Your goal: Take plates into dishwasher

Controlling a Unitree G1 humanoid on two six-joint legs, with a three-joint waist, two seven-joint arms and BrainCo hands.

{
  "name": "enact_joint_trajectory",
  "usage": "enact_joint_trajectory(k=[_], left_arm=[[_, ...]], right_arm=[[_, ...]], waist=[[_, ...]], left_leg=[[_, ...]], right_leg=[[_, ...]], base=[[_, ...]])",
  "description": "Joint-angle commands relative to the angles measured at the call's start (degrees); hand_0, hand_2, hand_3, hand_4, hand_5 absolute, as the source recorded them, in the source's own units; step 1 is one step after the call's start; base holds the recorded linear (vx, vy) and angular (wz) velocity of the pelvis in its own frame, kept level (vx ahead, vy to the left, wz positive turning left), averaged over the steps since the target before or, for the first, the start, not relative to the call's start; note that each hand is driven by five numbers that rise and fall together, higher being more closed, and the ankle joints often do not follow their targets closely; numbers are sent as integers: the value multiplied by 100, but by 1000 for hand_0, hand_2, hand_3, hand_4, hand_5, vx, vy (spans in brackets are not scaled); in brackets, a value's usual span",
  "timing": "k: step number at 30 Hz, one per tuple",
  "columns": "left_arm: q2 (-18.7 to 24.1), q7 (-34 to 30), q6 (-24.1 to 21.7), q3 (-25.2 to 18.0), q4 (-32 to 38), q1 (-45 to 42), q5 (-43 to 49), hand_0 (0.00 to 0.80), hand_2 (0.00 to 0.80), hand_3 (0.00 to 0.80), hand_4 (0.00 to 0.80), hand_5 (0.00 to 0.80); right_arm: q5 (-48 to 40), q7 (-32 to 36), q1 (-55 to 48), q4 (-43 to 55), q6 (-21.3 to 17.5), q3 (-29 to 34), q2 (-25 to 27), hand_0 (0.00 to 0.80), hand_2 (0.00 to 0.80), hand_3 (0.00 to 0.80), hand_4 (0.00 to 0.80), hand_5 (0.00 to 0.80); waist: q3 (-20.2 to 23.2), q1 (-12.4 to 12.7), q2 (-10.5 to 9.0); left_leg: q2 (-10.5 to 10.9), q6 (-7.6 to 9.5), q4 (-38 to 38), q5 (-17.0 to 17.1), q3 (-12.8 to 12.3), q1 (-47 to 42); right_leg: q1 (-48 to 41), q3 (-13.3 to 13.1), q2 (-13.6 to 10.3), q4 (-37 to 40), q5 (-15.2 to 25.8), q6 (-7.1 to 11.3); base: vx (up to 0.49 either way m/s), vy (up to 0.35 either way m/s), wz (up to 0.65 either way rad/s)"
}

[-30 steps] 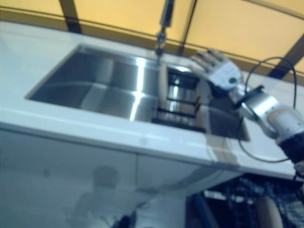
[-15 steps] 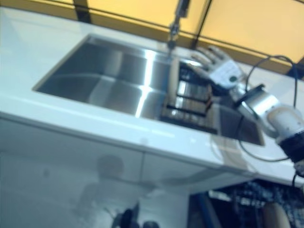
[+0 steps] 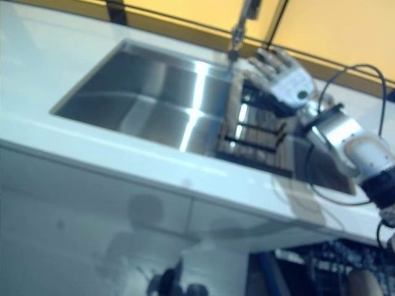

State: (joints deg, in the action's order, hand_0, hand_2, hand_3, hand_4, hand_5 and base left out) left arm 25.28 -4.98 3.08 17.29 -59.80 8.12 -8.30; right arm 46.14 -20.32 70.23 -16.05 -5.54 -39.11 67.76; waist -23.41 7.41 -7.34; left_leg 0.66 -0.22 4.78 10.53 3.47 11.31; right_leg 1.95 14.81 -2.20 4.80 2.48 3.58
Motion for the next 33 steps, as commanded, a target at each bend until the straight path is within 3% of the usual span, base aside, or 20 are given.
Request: enact_joint_trajectory(k=[1, 33], left_arm=[[127, 37, -110, 126, 79, -202, -140, 0, 0, 0, 0, 0], [90, 1, -369, 234, 218, -143, -313, 0, 0, 0, 0, 0]], right_arm=[[46, -35, 756, 206, 413, -278, 23, 0, 0, 0, 0, 0], [137, 223, 1008, 212, 443, -495, -214, 0, 0, 0, 0, 0]], waist=[[85, 137, -115], [-192, 257, -60]], left_leg=[[130, 193, -26, -913, -326, -383], [156, 171, -33, -880, -232, -260]], right_leg=[[452, 15, -197, -291, 280, 463], [494, 133, -238, -290, 237, 425]], base=[[11, -2, 4], [5, 0, 2]])
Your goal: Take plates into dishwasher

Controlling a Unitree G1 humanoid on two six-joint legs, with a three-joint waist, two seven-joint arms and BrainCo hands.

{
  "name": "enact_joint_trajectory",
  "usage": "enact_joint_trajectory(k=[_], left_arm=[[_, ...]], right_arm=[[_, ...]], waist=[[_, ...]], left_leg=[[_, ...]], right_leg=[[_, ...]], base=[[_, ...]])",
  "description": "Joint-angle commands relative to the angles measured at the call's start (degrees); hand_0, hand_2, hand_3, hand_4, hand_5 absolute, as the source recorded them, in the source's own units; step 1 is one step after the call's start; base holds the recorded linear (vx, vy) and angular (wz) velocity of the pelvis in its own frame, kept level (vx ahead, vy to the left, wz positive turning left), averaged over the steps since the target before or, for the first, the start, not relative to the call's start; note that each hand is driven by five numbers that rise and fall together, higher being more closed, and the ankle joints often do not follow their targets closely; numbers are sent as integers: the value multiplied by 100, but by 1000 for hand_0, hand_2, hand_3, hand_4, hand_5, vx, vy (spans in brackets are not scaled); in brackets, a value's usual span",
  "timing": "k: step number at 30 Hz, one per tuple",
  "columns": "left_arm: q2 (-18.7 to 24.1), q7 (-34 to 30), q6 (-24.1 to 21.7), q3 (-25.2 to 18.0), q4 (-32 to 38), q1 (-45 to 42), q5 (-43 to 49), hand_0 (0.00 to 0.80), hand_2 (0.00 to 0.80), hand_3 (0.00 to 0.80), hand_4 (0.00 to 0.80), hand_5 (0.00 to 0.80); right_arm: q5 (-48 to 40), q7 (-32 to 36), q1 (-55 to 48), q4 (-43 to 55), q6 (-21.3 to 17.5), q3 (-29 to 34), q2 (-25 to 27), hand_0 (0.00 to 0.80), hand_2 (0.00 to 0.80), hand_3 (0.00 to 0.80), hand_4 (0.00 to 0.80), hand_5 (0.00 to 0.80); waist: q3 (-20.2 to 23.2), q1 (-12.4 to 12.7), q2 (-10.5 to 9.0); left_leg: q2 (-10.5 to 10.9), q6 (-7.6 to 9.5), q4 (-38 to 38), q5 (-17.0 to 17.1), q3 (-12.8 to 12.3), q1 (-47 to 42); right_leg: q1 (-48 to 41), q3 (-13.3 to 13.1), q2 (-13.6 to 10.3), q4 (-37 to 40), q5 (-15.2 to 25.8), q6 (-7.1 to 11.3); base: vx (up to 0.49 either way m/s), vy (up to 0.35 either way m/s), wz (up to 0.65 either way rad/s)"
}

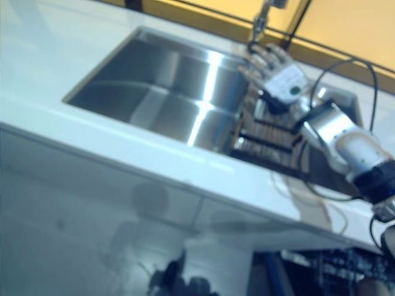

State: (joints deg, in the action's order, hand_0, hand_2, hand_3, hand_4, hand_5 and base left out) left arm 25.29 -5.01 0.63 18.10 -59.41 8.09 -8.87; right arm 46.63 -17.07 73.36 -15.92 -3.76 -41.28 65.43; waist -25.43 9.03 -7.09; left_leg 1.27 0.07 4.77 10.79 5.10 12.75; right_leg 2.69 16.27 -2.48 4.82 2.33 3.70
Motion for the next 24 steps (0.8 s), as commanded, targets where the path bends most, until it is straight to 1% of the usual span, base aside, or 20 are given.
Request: enact_joint_trajectory(k=[1, 9, 16, 20, 22, 23, 24], left_arm=[[89, 4, -124, 157, 185, -136, -266, 0, 0, 0, 0, 0], [71, -30, -205, 145, 240, -135, -382, 0, 0, 0, 0, 0], [45, -71, -311, 121, 338, -161, -585, 0, 0, 0, 0, 0], [49, -104, -380, 102, 360, -154, -643, 0, 0, 0, 0, 0], [56, -106, -419, 115, 388, -154, -728, 0, 0, 0, 0, 0], [65, -125, -427, 115, 421, -146, -785, 0, 0, 0, 0, 0], [66, -124, -426, 118, 433, -145, -802, 0, 0, 0, 0, 0]], right_arm=[[105, -98, 694, 194, 261, -280, 13, 0, 0, 0, 0, 0], [280, -109, 755, 61, 236, -341, -74, 0, 0, 0, 0, 0], [493, 78, 820, 129, 193, -429, -70, 0, 0, 0, 0, 0], [823, 276, 798, 126, 145, -480, -66, 0, 0, 0, 0, 0], [1158, 468, 786, 100, 131, -535, -72, 0, 0, 0, 0, 0], [1583, 629, 769, 66, 101, -574, -81, 351, 351, 351, 351, 351], [1703, 654, 775, 47, 115, -598, -81, 427, 427, 427, 427, 427]], waist=[[5, 96, -81], [-104, 130, -31], [-201, 148, 12], [-256, 156, 28], [-288, 158, 37], [-316, 160, 48], [-326, 163, 49]], left_leg=[[96, 141, -31, -903, -396, -400], [106, 131, -32, -869, -389, -337], [109, 116, -29, -824, -380, -272], [111, 110, -26, -791, -374, -231], [113, 105, -21, -767, -360, -201], [114, 106, -16, -744, -356, -174], [113, 106, -14, -737, -356, -168]], right_leg=[[422, -10, -212, -291, 252, 412], [464, 49, -242, -295, 257, 406], [511, 85, -255, -299, 264, 393], [539, 103, -261, -295, 277, 390], [574, 118, -263, -297, 288, 389], [600, 127, -263, -297, 300, 389], [603, 130, -262, -293, 304, 387]], base=[[0, 0, 0], [0, 0, 0], [0, 0, 0], [0, 0, 0], [-4, -7, 4], [-13, -4, 4], [-15, -4, 4]])
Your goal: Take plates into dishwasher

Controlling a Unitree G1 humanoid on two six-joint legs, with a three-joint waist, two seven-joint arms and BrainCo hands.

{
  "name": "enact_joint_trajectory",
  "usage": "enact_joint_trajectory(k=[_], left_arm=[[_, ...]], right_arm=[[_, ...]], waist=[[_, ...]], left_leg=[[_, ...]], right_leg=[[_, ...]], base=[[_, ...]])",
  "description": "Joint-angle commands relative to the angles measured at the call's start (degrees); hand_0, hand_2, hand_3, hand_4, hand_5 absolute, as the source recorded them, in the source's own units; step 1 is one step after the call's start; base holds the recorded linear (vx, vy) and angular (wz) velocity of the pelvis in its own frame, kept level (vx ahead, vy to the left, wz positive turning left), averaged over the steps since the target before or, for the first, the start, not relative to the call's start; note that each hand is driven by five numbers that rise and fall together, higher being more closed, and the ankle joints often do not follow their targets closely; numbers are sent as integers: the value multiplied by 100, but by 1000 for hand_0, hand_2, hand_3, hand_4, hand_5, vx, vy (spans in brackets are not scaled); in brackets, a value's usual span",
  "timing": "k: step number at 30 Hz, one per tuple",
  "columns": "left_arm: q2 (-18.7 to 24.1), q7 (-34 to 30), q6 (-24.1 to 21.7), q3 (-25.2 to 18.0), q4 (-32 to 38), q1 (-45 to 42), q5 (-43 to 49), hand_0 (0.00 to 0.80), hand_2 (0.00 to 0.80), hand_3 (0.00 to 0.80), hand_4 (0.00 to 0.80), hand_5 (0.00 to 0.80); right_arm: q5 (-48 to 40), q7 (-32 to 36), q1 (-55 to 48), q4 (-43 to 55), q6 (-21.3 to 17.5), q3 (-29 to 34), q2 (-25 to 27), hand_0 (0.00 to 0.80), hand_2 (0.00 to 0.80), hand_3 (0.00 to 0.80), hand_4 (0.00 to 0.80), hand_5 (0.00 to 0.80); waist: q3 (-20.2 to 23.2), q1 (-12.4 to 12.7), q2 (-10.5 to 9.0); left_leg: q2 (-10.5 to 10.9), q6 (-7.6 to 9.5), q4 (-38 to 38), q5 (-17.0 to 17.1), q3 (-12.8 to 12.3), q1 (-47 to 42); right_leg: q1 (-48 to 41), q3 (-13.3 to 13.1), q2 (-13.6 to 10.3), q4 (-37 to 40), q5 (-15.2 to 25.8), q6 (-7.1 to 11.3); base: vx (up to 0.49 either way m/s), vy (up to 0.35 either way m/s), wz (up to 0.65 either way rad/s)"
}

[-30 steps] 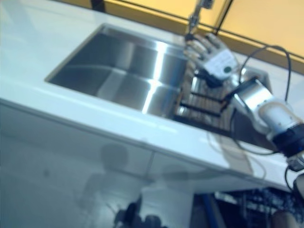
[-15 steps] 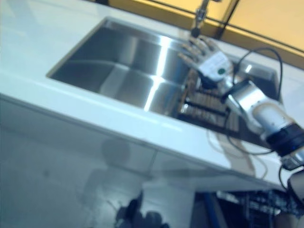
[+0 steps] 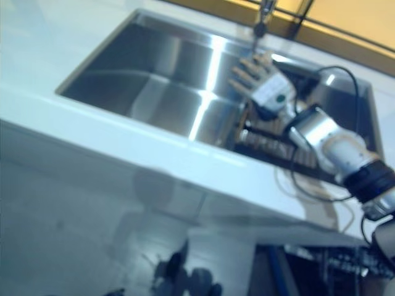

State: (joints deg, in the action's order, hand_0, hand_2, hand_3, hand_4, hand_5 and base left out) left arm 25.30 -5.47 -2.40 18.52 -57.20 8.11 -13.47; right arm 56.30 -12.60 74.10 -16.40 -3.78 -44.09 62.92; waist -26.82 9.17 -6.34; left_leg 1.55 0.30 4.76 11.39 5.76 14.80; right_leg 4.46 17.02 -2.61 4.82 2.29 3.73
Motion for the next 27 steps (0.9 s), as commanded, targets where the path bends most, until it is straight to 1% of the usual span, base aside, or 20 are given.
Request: enact_joint_trajectory(k=[1, 2, 3, 5, 7, 13, 22, 27], left_arm=[[64, -78, -126, 75, 221, -146, -360, 0, 0, 0, 0, 0], [67, -81, -146, 75, 233, -148, -416, 0, 0, 0, 0, 0], [70, -82, -154, 77, 232, -150, -431, 0, 0, 0, 0, 0], [66, -80, -195, 67, 265, -161, -514, 0, 0, 0, 0, 0], [53, -66, -209, 75, 309, -189, -620, 0, 0, 0, 0, 0], [54, -74, -224, 78, 315, -202, -679, 0, 0, 0, 0, 0], [27, -65, -224, 45, 295, -221, -689, 0, 0, 0, 0, 0], [46, -28, -164, 14, 288, -243, -620, 0, 0, 0, 0, 0]], right_arm=[[838, 251, 709, 83, 132, -341, 167, 549, 549, 549, 549, 549], [1067, 392, 731, 62, 150, -398, 165, 800, 800, 800, 800, 800], [1128, 439, 739, 54, 168, -415, 169, 800, 800, 800, 800, 800], [1481, 922, 758, -69, 295, -515, 153, 800, 800, 800, 800, 800], [1802, 1109, 736, -244, 354, -577, 168, 800, 800, 800, 800, 800], [2098, 1206, 706, -519, 503, -563, 208, 800, 800, 800, 800, 800], [1959, 1154, 621, -670, 812, -418, 269, 800, 800, 800, 800, 800], [1825, 1138, 483, -600, 844, -309, 367, 800, 800, 800, 800, 800]], waist=[[-197, 152, -22], [-219, 155, -13], [-224, 155, -10], [-255, 153, 6], [-275, 149, 24], [-260, 119, 18], [-216, 59, 37], [-136, 21, -18]], left_leg=[[84, 81, -12, -792, -423, -367], [81, 75, -10, -779, -426, -356], [80, 73, -8, -776, -427, -355], [76, 61, 6, -748, -437, -332], [64, 45, 19, -723, -456, -323], [55, 39, 24, -727, -485, -341], [57, 51, 24, -753, -541, -399], [40, 70, 24, -810, -568, -482]], right_leg=[[429, 59, -250, -289, 310, 383], [437, 69, -254, -285, 315, 381], [438, 73, -254, -284, 316, 380], [452, 91, -252, -265, 323, 370], [463, 111, -257, -258, 332, 367], [450, 107, -258, -241, 341, 365], [421, 46, -243, -244, 333, 360], [369, 2, -228, -255, 313, 367]], base=[[-14, 1, 4], [-12, 3, 4], [-18, 10, 5], [-14, 13, 4], [-13, 21, 4], [-4, 9, 2], [0, 0, 0], [0, 0, 0]])
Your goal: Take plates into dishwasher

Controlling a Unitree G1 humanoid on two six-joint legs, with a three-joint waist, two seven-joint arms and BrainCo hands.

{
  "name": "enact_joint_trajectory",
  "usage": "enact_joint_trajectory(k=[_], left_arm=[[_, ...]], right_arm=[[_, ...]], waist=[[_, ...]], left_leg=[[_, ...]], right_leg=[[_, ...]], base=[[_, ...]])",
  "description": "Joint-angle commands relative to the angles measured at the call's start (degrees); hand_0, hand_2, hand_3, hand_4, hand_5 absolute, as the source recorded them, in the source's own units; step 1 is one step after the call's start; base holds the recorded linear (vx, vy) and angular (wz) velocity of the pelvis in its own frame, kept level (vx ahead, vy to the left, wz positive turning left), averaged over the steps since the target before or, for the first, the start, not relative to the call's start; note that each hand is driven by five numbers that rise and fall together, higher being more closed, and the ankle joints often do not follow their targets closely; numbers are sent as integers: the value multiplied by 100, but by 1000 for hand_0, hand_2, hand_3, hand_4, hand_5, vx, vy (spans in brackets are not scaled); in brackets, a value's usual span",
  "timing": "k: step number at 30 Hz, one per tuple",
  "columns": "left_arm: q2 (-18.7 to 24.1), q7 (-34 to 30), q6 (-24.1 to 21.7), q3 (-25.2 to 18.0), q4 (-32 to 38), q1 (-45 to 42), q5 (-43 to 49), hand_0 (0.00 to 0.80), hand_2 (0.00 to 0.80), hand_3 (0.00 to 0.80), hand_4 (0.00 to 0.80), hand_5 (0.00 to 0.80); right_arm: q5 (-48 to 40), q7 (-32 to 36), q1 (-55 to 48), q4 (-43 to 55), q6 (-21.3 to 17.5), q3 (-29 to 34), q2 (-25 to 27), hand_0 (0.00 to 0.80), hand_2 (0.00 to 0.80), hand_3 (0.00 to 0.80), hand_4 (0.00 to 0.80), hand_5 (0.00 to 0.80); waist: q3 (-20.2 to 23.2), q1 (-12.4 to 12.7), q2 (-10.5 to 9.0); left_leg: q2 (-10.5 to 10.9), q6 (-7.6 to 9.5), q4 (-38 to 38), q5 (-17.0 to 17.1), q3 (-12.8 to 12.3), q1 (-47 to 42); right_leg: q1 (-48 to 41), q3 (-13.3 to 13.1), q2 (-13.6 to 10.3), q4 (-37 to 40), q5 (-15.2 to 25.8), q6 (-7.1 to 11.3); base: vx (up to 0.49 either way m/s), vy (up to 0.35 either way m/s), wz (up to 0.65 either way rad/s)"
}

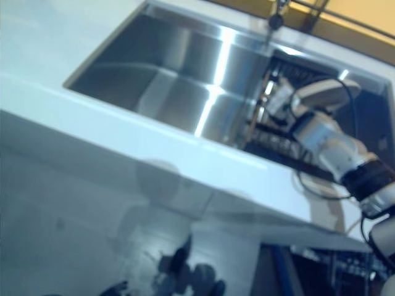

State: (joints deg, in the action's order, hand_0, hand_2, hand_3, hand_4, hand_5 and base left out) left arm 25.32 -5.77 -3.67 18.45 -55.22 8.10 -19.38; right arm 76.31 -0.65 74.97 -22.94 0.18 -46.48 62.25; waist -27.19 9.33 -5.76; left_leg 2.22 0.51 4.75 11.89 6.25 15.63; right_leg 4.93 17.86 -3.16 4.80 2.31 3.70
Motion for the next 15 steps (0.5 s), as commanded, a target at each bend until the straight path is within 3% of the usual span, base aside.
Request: enact_joint_trajectory(k=[1, 15], left_arm=[[43, 4, -35, 20, 66, -242, -21, 0, 0, 0, 0, 0], [-46, 165, 213, -119, -208, -429, 349, 0, 0, 0, 0, 0]], right_arm=[[-232, -68, 389, 55, 444, -59, 441, 800, 800, 800, 800, 800], [-1347, -824, 302, 212, 838, 203, 805, 800, 800, 800, 800, 800]], waist=[[-79, -3, -85], [491, -217, -211]], left_leg=[[-31, 52, 25, -871, -624, -582], [-63, 115, 19, -1101, -738, -1045]], right_leg=[[311, -97, -169, -255, 307, 369], [-43, -372, -98, -230, 246, 394]], base=[[0, 0, 0], [15, 6, -7]])
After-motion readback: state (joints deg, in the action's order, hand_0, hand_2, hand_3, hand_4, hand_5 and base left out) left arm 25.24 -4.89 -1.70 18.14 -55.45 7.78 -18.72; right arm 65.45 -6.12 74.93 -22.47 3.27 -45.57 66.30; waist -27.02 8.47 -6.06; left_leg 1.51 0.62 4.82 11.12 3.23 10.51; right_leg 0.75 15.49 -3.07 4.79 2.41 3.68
